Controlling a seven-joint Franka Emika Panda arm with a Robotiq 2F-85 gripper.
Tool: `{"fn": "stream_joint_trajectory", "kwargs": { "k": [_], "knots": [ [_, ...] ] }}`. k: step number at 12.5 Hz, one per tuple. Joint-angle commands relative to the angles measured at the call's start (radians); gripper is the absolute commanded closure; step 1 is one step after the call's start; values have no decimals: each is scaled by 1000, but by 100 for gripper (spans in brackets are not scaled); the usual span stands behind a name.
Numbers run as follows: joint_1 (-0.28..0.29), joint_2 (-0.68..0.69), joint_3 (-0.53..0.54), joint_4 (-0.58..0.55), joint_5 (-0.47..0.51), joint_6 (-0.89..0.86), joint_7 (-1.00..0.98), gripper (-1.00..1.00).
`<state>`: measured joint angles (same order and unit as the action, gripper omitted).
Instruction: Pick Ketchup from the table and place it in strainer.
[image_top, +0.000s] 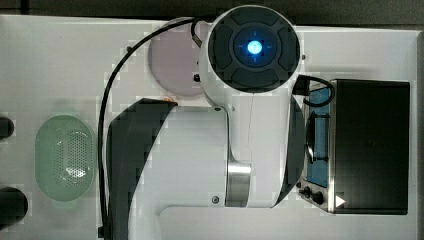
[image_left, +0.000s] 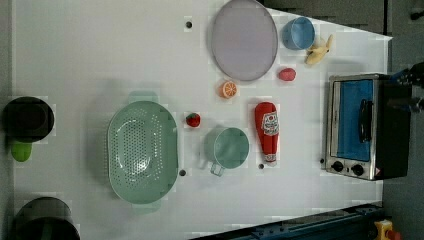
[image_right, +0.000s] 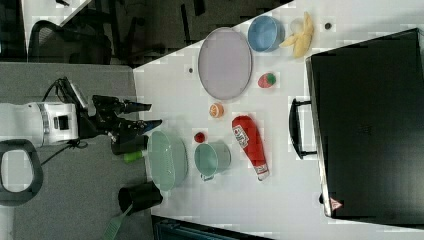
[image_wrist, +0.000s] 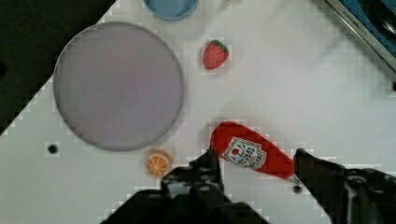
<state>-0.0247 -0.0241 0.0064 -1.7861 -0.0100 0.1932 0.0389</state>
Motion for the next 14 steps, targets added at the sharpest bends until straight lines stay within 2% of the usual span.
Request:
{"fn": "stream_joint_trajectory", "kwargs": {
  "k": [1,3,10,14],
  "knots": [
    [-93,-223,25,-108,19,-138,-121,-59],
    [-92,-217,26,-113,19,-137,-130,-100],
    [-84,-107,48,-204,19,-127,-245,-100],
    [-74,-13,64,-273,19,-35,-476,-100]
  ]
}}
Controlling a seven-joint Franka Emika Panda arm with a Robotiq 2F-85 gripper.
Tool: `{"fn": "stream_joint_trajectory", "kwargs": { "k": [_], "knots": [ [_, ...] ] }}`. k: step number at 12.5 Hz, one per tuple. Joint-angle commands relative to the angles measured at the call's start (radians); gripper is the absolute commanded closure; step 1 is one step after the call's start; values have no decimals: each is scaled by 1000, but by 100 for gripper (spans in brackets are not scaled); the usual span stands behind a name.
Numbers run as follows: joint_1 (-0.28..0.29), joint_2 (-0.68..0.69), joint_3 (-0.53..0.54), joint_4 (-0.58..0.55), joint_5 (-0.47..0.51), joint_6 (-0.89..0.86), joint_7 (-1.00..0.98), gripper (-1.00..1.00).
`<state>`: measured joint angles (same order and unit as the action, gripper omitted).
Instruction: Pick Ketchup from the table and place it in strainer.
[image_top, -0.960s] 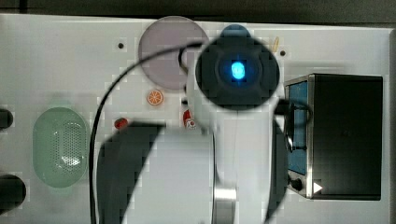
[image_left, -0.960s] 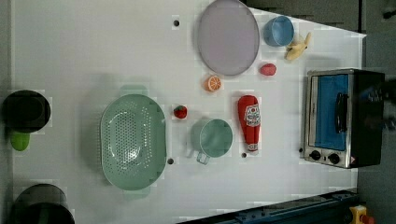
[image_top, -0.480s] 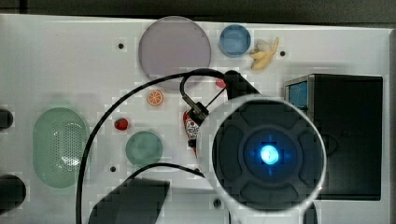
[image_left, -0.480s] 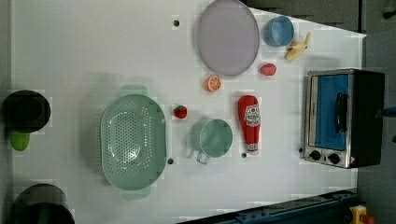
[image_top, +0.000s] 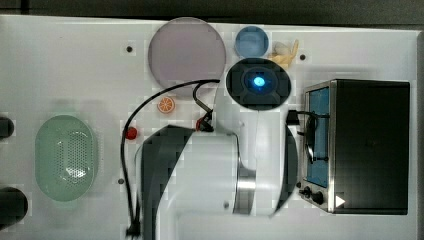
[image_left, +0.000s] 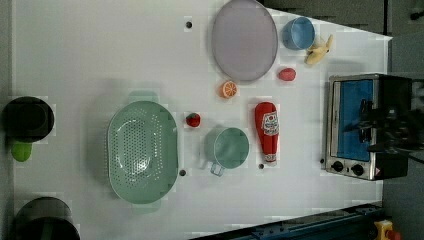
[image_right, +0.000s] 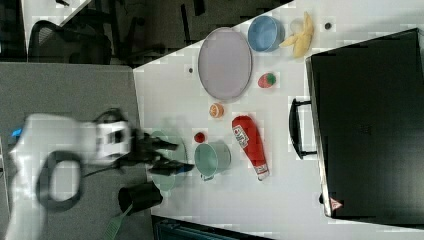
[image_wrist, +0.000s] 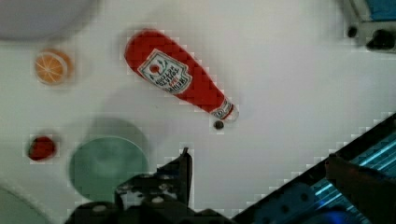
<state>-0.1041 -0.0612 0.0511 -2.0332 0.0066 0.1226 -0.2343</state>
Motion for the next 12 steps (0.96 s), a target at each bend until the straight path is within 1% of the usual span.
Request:
{"fn": "stream_joint_trajectory", "kwargs": {
  "k": [1,3,6,8,12],
  "knots": [
    [8,46,22,-46,2,85,-288,-100],
    [15,87,23,-85,2,194,-443,-100],
    [22,147,24,-150,2,343,-604,-100],
    [23,181,24,-205,2,447,-638,-100],
    [29,251,34,-287,2,656,-638,-100]
  ]
}}
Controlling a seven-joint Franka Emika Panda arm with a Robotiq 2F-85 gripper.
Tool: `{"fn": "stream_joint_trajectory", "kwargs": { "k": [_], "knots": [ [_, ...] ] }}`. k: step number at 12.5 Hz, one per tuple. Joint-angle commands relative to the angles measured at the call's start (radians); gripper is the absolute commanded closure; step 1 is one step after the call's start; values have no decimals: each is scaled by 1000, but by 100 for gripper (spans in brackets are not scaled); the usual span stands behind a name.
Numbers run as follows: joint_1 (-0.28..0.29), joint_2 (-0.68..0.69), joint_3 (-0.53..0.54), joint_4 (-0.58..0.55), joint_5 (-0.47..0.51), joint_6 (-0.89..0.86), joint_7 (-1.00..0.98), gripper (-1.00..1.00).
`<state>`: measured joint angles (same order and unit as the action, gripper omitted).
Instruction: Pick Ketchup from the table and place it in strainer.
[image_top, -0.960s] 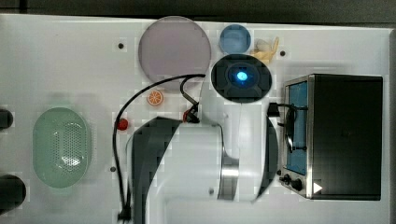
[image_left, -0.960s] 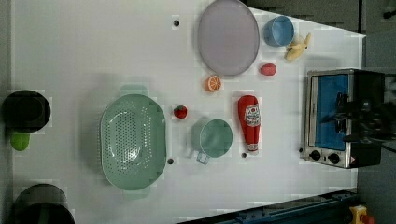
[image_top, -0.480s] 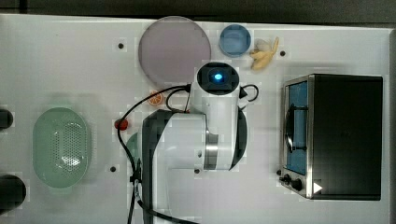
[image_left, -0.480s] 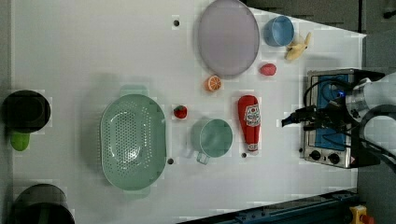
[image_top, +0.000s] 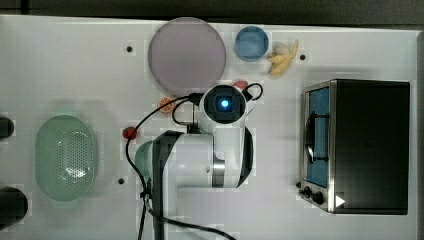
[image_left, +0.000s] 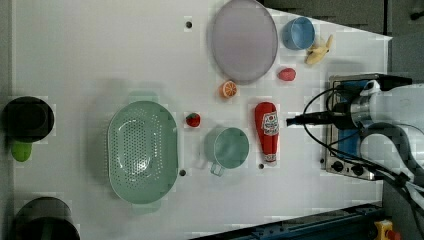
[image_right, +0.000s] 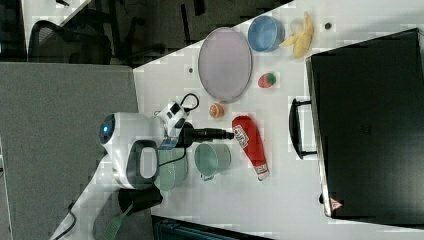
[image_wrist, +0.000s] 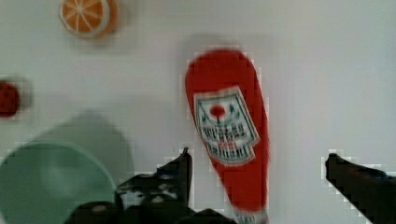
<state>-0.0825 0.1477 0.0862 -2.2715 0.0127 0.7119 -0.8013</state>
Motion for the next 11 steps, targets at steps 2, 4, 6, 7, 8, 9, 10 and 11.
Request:
{"fn": "stream_joint_trajectory", "kwargs": {
  "k": [2,4,6,7,8,9,10,11],
  "knots": [
    [11,87,1,-67,-6,127,-71,-100],
    [14,136,1,-67,-37,198,-72,-100],
    [15,183,1,-67,-92,248,-74,-100],
    [16,205,1,-67,-101,264,-74,-100],
    [17,223,1,-68,-101,276,-74,-100],
    [20,237,1,-68,-101,285,-73,-100],
    [21,249,1,-68,-101,294,-74,-100],
    [21,255,2,-69,-101,306,-73,-92]
  ]
}}
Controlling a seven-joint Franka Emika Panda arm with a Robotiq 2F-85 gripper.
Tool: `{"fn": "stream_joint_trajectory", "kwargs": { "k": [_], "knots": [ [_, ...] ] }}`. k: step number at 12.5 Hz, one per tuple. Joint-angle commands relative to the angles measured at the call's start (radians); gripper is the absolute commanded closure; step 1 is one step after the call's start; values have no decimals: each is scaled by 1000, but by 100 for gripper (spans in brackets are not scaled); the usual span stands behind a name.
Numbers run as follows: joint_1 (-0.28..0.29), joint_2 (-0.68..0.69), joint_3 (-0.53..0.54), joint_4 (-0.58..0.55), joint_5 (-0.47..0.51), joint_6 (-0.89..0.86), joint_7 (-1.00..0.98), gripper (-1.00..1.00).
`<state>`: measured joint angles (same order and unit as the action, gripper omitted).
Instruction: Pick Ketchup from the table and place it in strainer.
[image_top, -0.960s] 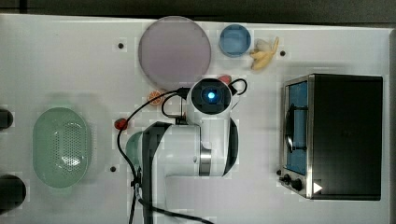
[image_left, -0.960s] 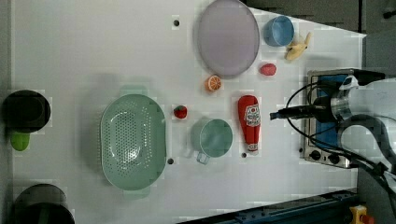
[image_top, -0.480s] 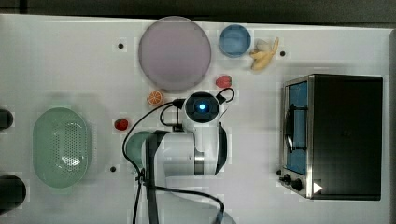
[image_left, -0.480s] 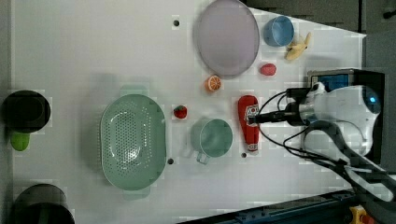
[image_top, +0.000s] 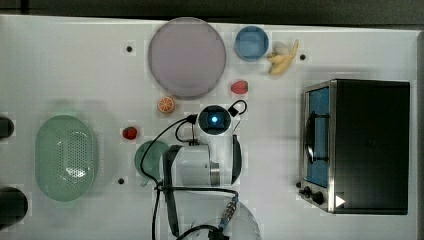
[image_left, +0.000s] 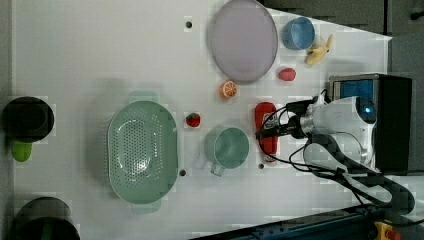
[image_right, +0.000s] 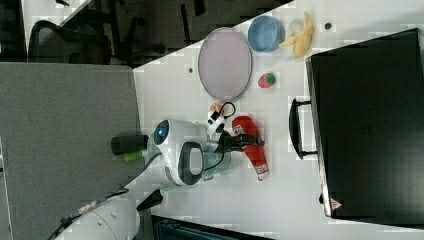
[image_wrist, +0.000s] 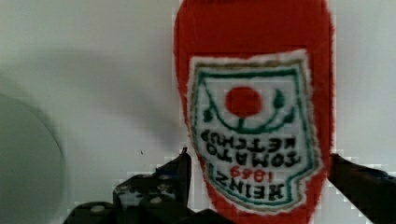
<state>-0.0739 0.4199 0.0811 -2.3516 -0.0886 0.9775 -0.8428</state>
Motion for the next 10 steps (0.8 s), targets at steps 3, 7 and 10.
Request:
{"fn": "stream_joint_trajectory", "kwargs": {
  "k": [3,7,10],
  "knots": [
    [13,-27,5,8,1,57,-32,-26],
    [13,-161,8,7,3,29,-24,-26],
    [15,-343,27,26,6,-162,-15,-26]
  ]
}}
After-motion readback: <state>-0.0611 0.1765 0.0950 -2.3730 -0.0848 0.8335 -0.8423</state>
